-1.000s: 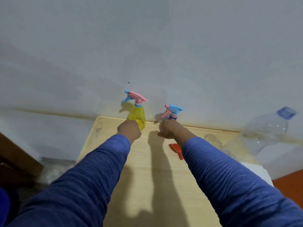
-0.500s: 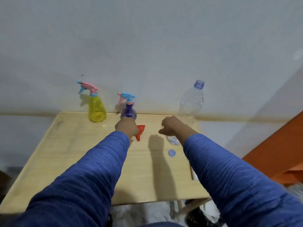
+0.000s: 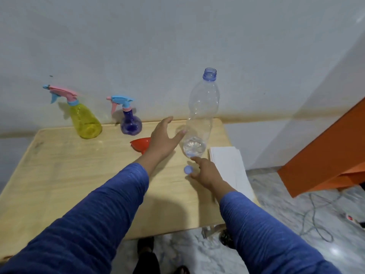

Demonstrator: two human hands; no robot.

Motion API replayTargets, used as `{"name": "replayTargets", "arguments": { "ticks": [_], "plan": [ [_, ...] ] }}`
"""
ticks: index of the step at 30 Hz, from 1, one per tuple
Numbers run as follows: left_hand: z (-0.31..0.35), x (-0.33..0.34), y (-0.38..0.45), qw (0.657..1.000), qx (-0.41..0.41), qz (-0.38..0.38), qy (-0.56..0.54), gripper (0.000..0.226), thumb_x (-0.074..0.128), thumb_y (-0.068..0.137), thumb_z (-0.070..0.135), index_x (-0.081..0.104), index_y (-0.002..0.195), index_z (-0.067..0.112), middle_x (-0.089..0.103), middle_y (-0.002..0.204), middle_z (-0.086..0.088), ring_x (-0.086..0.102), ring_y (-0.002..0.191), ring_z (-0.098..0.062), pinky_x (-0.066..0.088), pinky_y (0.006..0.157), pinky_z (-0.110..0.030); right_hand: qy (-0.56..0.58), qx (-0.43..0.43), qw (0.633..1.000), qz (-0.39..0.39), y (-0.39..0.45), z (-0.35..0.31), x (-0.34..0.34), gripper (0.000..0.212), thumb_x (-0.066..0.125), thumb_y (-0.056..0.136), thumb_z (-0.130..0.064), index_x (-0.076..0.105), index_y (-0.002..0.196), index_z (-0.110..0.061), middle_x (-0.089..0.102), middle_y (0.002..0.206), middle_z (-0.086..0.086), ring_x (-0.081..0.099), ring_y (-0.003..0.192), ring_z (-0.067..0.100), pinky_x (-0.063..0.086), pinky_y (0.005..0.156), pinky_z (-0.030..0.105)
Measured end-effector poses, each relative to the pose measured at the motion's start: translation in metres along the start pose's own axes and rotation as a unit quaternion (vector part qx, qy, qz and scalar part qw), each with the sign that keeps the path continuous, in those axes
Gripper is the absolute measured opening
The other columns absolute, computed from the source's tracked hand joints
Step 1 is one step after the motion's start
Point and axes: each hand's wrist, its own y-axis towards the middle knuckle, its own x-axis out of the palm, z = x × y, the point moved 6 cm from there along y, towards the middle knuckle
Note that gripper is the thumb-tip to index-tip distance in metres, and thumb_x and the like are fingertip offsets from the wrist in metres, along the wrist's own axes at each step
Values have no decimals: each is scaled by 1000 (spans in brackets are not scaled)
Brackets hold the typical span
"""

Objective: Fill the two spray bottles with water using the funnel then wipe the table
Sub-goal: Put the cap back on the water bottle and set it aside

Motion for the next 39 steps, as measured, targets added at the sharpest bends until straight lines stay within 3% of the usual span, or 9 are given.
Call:
{"name": "replayTargets", "arguments": {
  "ticks": [6, 11, 15, 18, 21, 26, 30, 34, 39],
  "plan": [
    [35, 6, 30, 991, 52, -24, -123, 98, 75, 71, 45, 18, 147, 25, 28, 153, 6, 26, 139, -4, 28, 111, -30, 19, -18, 999, 24, 22, 9, 24, 62, 70, 78, -19, 47, 135, -27, 51, 133, 5, 49, 119, 22, 35, 96, 24],
    [60, 13, 48, 987, 86, -44, -129, 116, 79, 56, 55, 13, 148, 29, 32, 151, 4, 29, 137, -2, 27, 111, -30, -1, -43, 999, 31, 33, 17, 29, 49, 63, 82, -19, 55, 130, -27, 61, 119, 5, 50, 111, 23, 32, 87, 20],
    [71, 19, 56, 983, 103, -52, -145, 113, 79, 54, 56, 18, 146, 32, 40, 147, 3, 36, 133, 0, 31, 112, -33, 75, -30, 995, 55, 29, 18, 17, 49, 58, 85, -16, 51, 133, -19, 56, 119, 8, 53, 111, 21, 33, 90, 17],
    [71, 20, 59, 982, 106, -46, -152, 98, 80, 59, 50, 31, 142, 30, 47, 140, 6, 42, 129, 1, 36, 109, -31, 145, -15, 980, 137, 18, 13, -4, 40, 59, 86, -21, 58, 125, -17, 59, 110, 7, 57, 101, 17, 41, 92, 20],
    [68, 18, 61, 982, 101, -40, -157, 81, 81, 69, 35, 39, 137, 25, 51, 134, 11, 49, 122, -1, 40, 104, -29, 236, 5, 943, 236, -2, 7, -34, 38, 61, 85, -18, 60, 123, -19, 58, 105, 1, 57, 95, 12, 41, 86, 16],
    [64, 17, 62, 982, 100, -33, -159, 70, 77, 75, 26, 40, 135, 31, 51, 130, 14, 52, 118, -4, 45, 100, -32, 404, -64, 822, 397, -27, -27, -116, 28, 64, 82, -6, 64, 106, -20, 57, 104, -1, 59, 80, -1, 44, 71, 4],
    [66, 21, 65, 981, 98, -40, -165, 71, 76, 76, 24, 38, 135, 32, 49, 130, 15, 51, 120, -5, 46, 101, -38, 502, -162, 758, 383, -23, -73, -183, 22, 64, 83, 0, 56, 101, -11, 60, 105, 10, 61, 87, 10, 47, 71, 11],
    [68, 25, 66, 979, 96, -45, -172, 70, 76, 76, 26, 38, 134, 35, 49, 130, 17, 49, 122, -4, 48, 99, -40, 426, -259, 804, 325, -7, -108, -214, 25, 61, 84, -1, 53, 105, -12, 63, 110, 4, 63, 100, 13, 51, 87, 22],
    [71, 29, 66, 978, 94, -60, -175, 71, 76, 76, 29, 38, 135, 38, 48, 131, 18, 48, 123, -2, 47, 100, -40, 295, -258, 885, 253, 16, -113, -217, 39, 56, 88, -4, 57, 126, -15, 62, 119, -5, 59, 111, 9, 47, 101, 32]
  ]
}}
